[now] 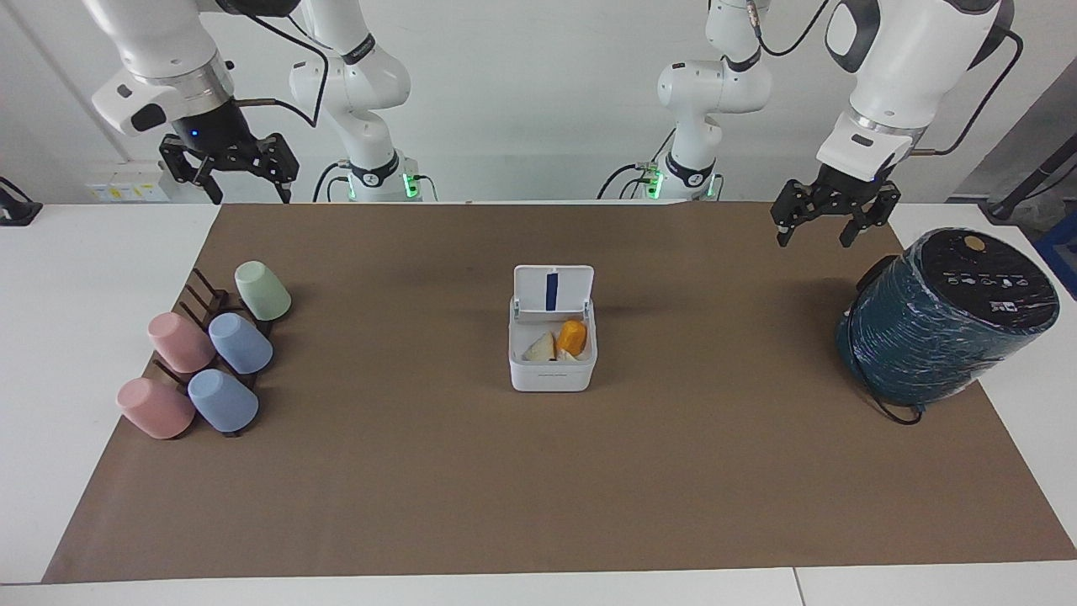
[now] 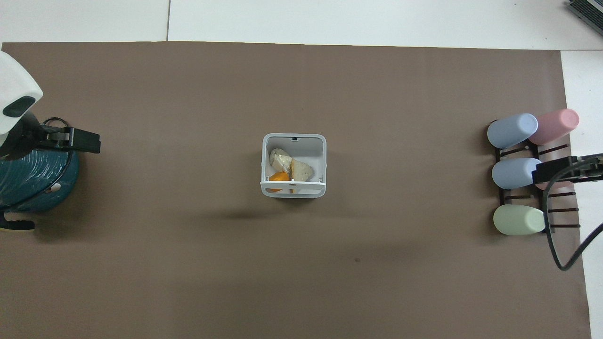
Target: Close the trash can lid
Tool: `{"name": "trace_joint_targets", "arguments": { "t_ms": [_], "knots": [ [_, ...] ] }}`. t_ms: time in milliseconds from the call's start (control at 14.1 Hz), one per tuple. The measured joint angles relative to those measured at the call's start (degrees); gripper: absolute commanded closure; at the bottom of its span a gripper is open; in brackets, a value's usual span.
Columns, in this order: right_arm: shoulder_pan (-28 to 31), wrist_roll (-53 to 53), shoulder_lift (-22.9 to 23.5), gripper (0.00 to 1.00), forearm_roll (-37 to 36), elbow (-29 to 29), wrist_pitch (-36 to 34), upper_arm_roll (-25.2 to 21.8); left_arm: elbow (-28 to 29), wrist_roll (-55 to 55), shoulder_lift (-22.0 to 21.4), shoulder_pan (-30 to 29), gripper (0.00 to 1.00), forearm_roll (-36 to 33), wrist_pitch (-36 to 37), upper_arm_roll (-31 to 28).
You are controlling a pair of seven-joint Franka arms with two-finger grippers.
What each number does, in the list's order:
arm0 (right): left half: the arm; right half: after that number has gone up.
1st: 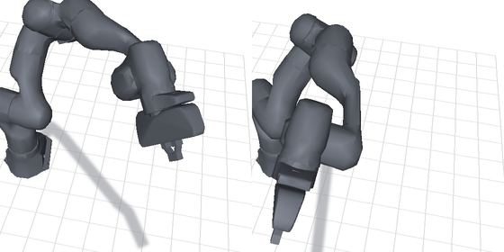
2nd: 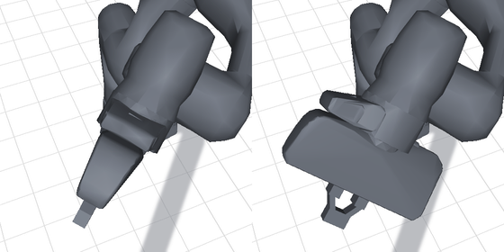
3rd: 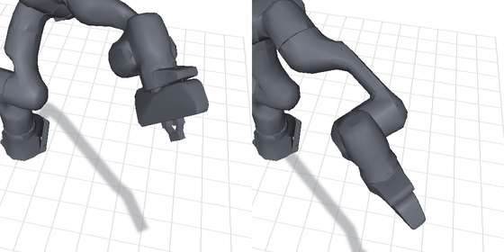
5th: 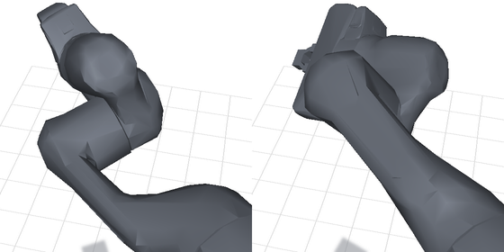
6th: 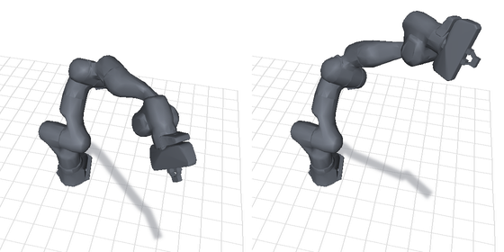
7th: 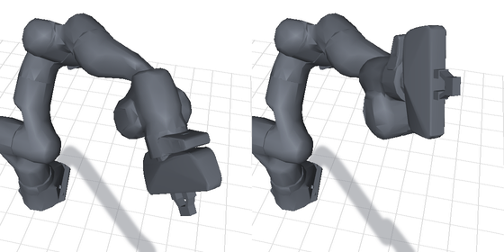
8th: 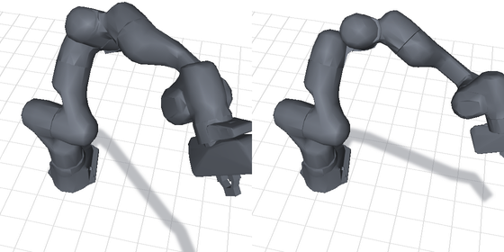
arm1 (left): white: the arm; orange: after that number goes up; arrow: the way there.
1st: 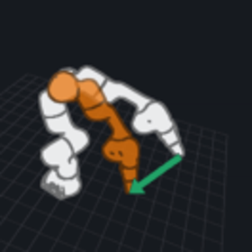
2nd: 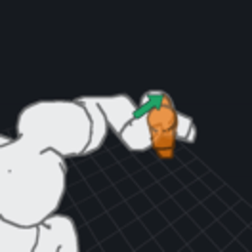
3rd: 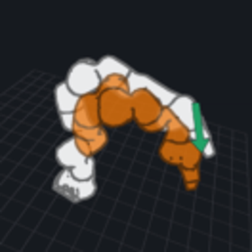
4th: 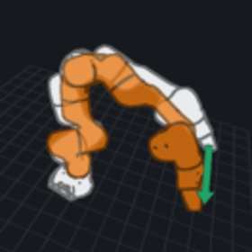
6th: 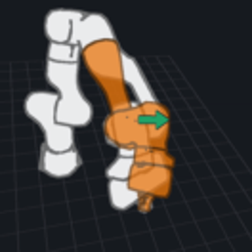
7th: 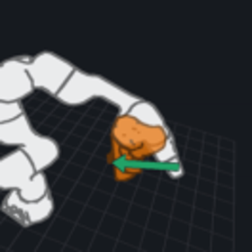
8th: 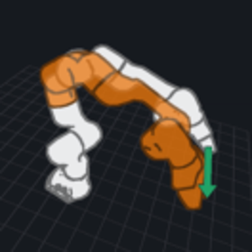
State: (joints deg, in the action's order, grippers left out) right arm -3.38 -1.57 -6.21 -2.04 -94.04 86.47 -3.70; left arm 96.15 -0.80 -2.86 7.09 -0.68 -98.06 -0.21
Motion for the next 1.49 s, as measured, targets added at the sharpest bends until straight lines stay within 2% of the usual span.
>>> {"name": "trace_joint_targets", "arguments": {
  "t_ms": [568,994,1065,1277,1348,1419,1490],
  "knots": [
    [0.0,0.0,0.0,0.0,0.0,0.0,0.0,0.0,0.0,-1.06,0.0,0.27,0.0,0.02,-0.03,1.47],
    [0.0,0.0,0.0,0.0,0.0,0.0,0.0,0.0,0.02,-9.2,0.0,5.35,0.0,0.07,-0.84,2.56],
    [0.0,0.0,0.0,0.0,0.0,0.0,0.0,0.0,0.03,-11.9,0.0,7.15,0.03,0.34,-1.27,2.62],
    [0.0,0.0,0.0,0.0,0.0,0.0,0.0,0.0,0.21,-22.1,0.0,13.59,0.66,2.62,-2.31,2.91],
    [0.0,0.0,0.0,0.0,0.0,0.0,0.0,0.0,0.48,-25.23,0.01,15.89,0.84,2.86,-2.77,2.99],
    [0.0,0.0,0.0,0.0,0.0,0.0,0.0,0.0,1.05,-28.03,0.0,18.19,0.96,2.9,-3.81,3.03],
    [0.0,0.0,0.0,0.0,0.0,0.0,0.0,0.0,1.81,-30.17,0.0,20.17,1.0,2.92,-5.16,3.1]
  ]
}}
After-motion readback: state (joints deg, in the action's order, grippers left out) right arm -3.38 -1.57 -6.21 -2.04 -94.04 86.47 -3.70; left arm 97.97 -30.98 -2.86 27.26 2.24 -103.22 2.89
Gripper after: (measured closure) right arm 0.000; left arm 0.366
